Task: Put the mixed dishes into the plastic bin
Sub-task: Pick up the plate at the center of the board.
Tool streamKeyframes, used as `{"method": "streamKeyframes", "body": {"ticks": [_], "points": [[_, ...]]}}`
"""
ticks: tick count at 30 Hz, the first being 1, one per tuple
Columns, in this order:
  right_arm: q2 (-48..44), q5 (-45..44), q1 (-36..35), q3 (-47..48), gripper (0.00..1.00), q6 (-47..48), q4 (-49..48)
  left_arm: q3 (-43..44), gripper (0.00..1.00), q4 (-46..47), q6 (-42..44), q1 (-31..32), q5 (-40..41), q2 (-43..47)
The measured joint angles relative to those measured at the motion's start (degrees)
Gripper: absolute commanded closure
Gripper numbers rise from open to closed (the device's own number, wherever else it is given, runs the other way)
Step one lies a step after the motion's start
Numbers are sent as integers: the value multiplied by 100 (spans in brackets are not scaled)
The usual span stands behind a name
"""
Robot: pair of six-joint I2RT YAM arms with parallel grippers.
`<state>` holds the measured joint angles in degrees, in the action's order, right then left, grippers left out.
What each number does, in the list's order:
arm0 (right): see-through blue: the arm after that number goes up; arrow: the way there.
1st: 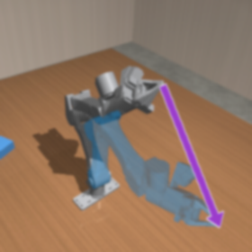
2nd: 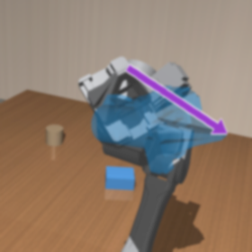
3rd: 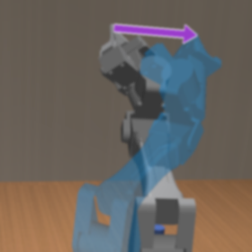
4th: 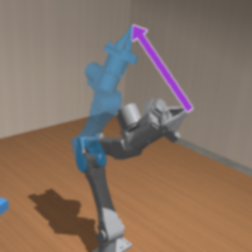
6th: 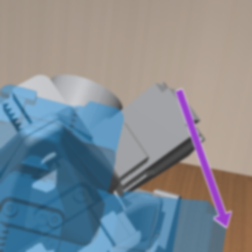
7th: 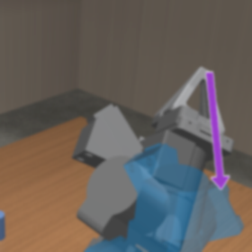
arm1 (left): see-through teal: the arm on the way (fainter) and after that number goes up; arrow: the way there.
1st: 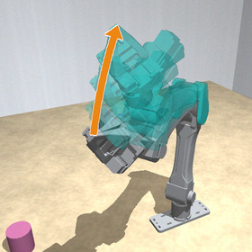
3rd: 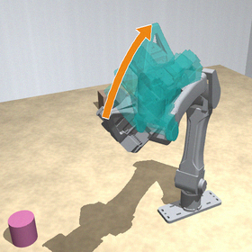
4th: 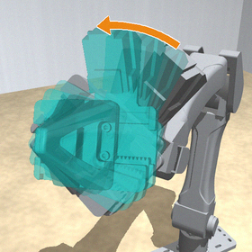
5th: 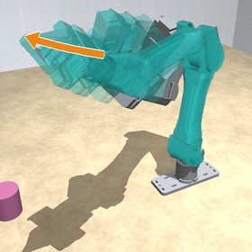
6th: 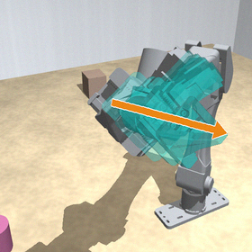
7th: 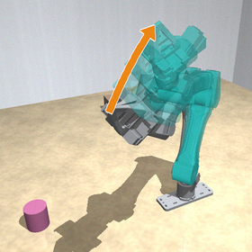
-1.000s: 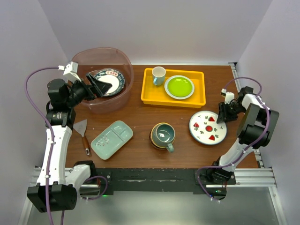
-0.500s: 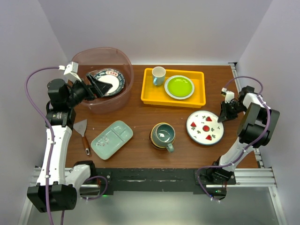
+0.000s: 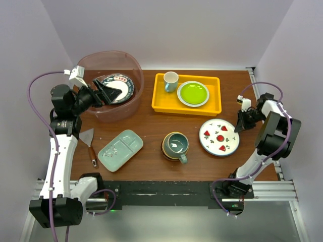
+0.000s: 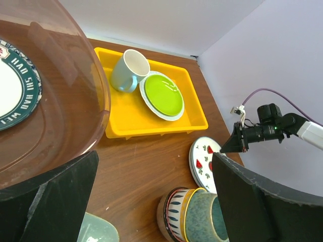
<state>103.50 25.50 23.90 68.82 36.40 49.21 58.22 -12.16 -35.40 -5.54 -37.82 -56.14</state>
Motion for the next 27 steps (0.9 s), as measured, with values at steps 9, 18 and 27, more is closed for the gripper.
{"method": "streamKeyframes", "body": {"ticks": [9,18,27], "points": [[-424,0,-17,35,100,81,273,-4,0,92,-9,0,-76,0],[-459,-79,-48,166,100,114,376,-28,0,138,-57,0,-142,0],[-459,-498,-52,166,100,107,295,-83,0,188,-105,0,-225,0]]}}
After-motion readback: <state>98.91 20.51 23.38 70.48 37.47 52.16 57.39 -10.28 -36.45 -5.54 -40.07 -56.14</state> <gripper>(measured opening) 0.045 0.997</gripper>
